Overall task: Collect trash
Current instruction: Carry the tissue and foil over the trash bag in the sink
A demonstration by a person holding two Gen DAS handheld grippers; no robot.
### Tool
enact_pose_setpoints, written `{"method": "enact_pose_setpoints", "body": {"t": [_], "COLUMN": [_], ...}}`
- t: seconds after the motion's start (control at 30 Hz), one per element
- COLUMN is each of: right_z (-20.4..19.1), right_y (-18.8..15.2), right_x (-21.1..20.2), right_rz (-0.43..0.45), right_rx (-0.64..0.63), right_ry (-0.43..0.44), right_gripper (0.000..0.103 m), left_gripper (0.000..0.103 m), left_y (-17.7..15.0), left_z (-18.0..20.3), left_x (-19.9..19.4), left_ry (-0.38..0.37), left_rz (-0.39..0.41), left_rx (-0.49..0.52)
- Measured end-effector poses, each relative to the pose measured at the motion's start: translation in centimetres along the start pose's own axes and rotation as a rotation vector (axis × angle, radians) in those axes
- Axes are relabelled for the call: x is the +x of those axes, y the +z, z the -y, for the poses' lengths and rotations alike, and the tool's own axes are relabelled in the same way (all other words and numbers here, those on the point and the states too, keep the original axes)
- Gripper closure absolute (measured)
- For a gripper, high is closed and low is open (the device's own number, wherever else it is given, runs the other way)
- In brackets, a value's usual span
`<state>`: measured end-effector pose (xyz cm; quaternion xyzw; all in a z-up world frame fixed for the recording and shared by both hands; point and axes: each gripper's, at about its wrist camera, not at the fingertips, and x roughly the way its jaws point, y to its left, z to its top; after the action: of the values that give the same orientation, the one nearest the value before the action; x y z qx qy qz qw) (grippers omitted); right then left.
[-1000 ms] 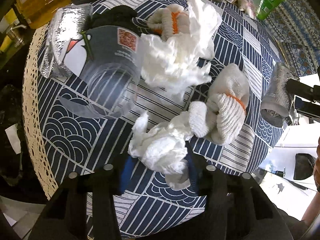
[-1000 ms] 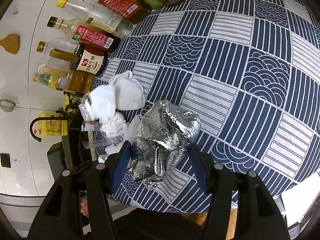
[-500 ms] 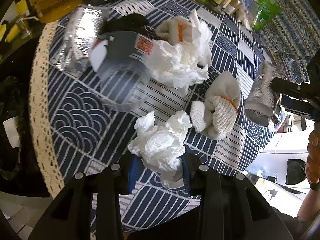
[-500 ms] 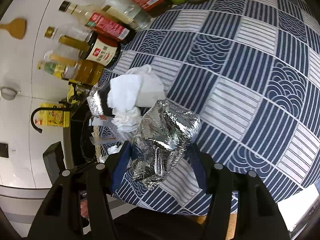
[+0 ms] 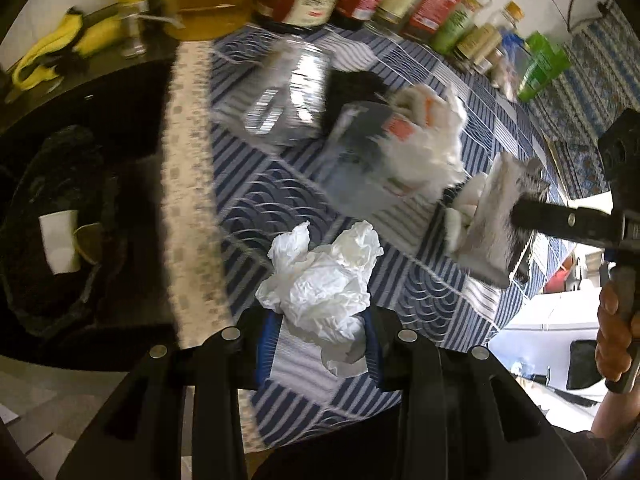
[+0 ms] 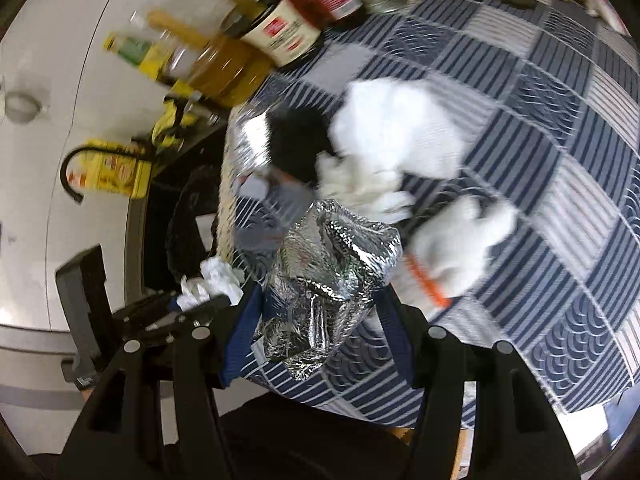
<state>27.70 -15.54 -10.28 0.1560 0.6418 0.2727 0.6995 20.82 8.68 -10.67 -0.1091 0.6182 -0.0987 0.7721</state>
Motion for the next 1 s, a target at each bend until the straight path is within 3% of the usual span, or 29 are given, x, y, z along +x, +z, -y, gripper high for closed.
{"method": "enact_pose_setpoints", "body": {"t": [0.37, 0.7, 1.0], "right_z": [-7.9, -15.6, -23.1], "right_y": [-1.7, -2.0, 0.3], "right_x": [4.2, 8.9, 13.4], "right_rz": [-0.042, -0.06, -0.089], "right_rx": [-0.126, -0.26, -0.408], "right_ry": [-0.041, -0.138, -0.185], "right_gripper": [0.044, 0.044, 0.044], "left_gripper": [0.069, 0.069, 0.069], "left_y": [-1.2, -2.8, -3.9], "left_z": [-7.6, -14.5, -21.2], "left_x": [-3.3, -6.6, -9.7], "left_ry": [0.016, 0.044, 0.081], "left_rz": [0.055, 0.101, 0.143], "left_rx": [-0.078, -0.129, -0.209]}}
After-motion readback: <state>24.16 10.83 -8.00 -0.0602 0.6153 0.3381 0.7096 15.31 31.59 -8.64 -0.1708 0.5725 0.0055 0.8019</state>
